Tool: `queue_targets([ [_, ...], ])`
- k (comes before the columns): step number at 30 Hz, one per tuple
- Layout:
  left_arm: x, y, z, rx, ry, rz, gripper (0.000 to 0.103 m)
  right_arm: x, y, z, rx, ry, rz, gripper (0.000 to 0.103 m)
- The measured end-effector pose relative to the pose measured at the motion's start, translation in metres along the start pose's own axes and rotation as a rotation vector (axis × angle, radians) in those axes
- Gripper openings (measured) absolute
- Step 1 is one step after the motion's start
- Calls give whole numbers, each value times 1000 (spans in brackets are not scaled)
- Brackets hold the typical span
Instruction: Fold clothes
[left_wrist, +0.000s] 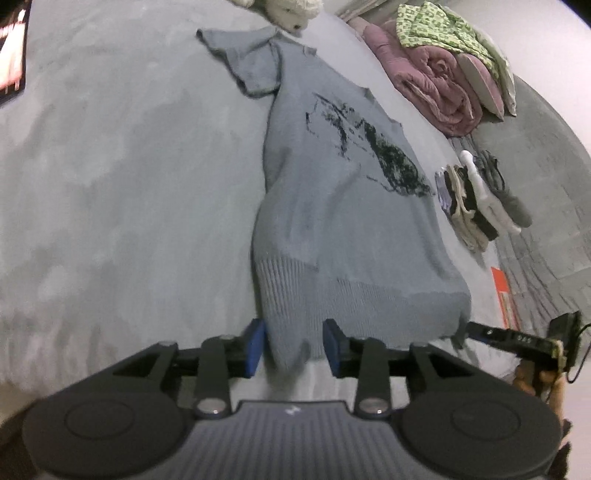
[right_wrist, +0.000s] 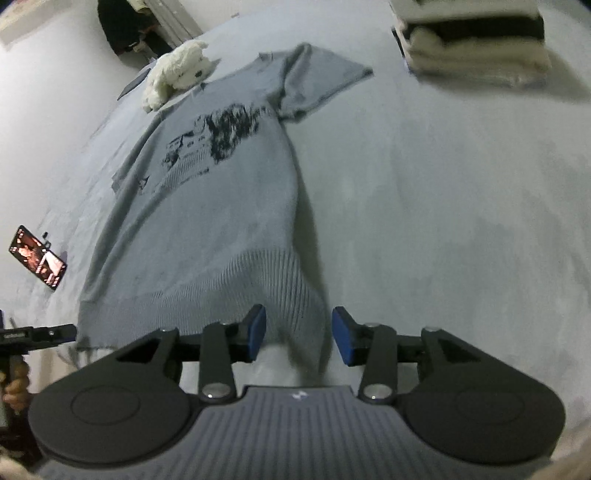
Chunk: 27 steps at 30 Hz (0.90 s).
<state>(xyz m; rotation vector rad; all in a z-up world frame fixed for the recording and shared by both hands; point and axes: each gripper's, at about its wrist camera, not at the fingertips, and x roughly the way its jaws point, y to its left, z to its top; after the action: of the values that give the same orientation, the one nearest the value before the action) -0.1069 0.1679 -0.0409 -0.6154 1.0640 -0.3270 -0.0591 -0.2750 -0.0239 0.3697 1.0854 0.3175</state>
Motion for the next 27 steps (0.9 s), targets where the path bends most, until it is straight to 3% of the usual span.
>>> queue_targets([
  [3,3,4,-6,-23,-12,-10,36,6,-2,-10,29,14,22,44],
  [8,11,6,-10,-82,-57,-45,34,14,-9,-15,123,-52,98,46],
  [9,12,6,-11,-87,-67,-46,33,17,-12,-15,158,-67,118,41],
  [10,14,6,-12,-92,-76,-46,24,18,-14,-14,183,-70,132,23],
  [11,15,5,-12,-90,-79,-31,14,19,-16,-13,207,-71,145,14],
  [12,15,5,-12,-94,-82,-24,7,20,-18,-12,231,-72,157,14],
  [16,-3,-1,-8,-98,-135,-9,6,-4,-10,-6,225,-130,177,12],
  [21,-42,-26,1,-14,-204,9,6,-49,8,4,155,-191,173,12],
  [27,-51,-45,0,111,-170,88,6,-64,25,5,68,-161,130,12],
])
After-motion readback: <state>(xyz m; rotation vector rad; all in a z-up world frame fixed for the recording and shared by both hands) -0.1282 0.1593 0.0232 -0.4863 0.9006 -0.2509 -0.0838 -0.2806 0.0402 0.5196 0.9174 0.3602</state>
